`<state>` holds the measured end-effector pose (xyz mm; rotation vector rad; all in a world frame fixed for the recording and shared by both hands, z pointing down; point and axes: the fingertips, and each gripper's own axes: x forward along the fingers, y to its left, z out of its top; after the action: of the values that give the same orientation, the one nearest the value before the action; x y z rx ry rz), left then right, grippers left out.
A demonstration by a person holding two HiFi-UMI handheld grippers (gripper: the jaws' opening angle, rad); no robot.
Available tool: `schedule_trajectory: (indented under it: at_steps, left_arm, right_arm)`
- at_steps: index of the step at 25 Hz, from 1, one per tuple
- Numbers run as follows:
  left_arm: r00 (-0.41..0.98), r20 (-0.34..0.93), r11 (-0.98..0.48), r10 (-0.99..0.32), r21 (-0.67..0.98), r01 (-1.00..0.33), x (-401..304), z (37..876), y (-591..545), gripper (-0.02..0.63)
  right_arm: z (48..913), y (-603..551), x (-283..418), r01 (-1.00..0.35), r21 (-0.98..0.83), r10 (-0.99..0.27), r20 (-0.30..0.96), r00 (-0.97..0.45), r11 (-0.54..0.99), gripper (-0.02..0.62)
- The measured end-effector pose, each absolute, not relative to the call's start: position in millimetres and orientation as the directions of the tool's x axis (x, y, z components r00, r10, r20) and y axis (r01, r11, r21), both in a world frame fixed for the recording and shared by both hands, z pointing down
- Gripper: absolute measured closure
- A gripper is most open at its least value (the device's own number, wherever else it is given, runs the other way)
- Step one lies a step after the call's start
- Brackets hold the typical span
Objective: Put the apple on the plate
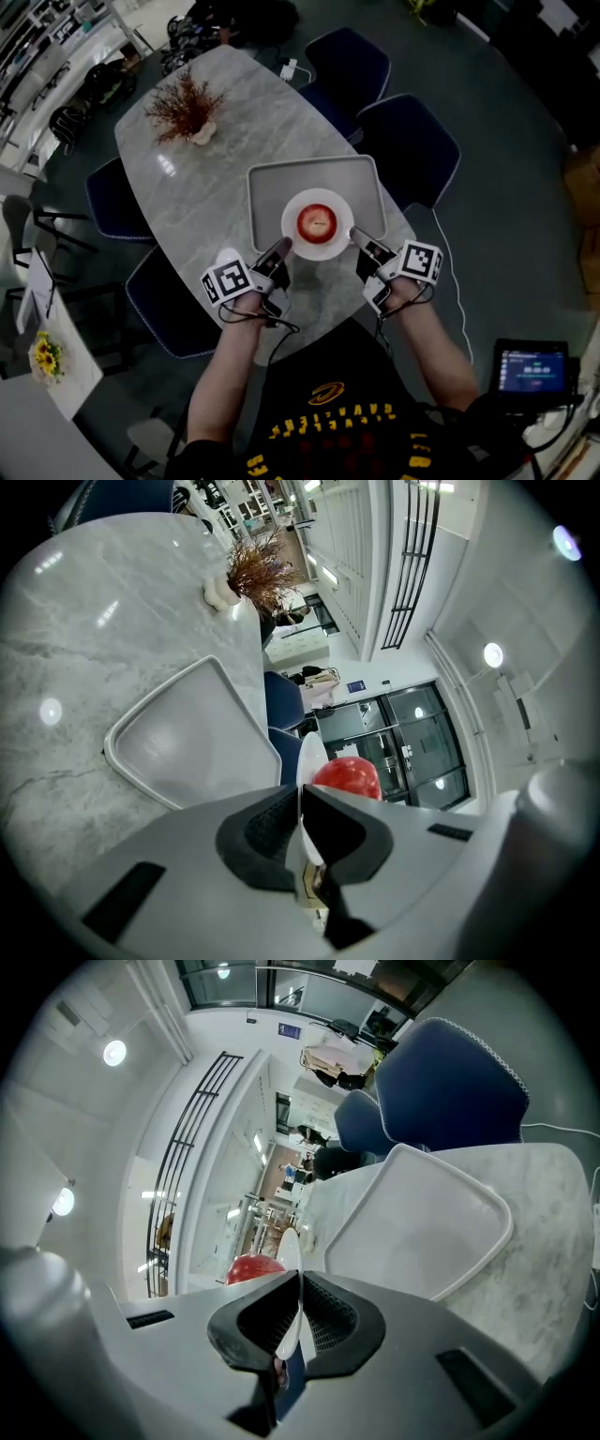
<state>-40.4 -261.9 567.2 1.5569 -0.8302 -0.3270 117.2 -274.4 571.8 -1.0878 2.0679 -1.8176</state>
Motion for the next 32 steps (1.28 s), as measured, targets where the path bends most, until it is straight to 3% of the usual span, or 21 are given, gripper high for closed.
schedule_trajectory:
  at_steps: [15, 27, 32]
  left_arm:
    - [0.695, 0.301, 0.061, -0.653, 0.935, -0.348, -42.3, 599.1, -288.7, 0.588]
    - [0.783, 0.386, 0.066, -0.488, 0.911, -0.408, -39.2, 644.7, -276.0, 0.588]
    - [0.773, 0.453, 0.114, -0.444, 0.884, -0.453, -31.8, 681.2, -319.7, 0.588]
  right_arm:
    - [605.5, -301.6, 112.6, -0.41, -0.911, -0.573, 0.358, -0.737, -0.042, 0.571]
    - [655.8, -295.3, 106.0, -0.467, -0.884, -0.46, 0.42, -0.782, -0.013, 0.569]
    - [688.6, -342.1, 111.4, -0.506, -0.863, -0.363, 0.469, -0.805, 0.006, 0.569]
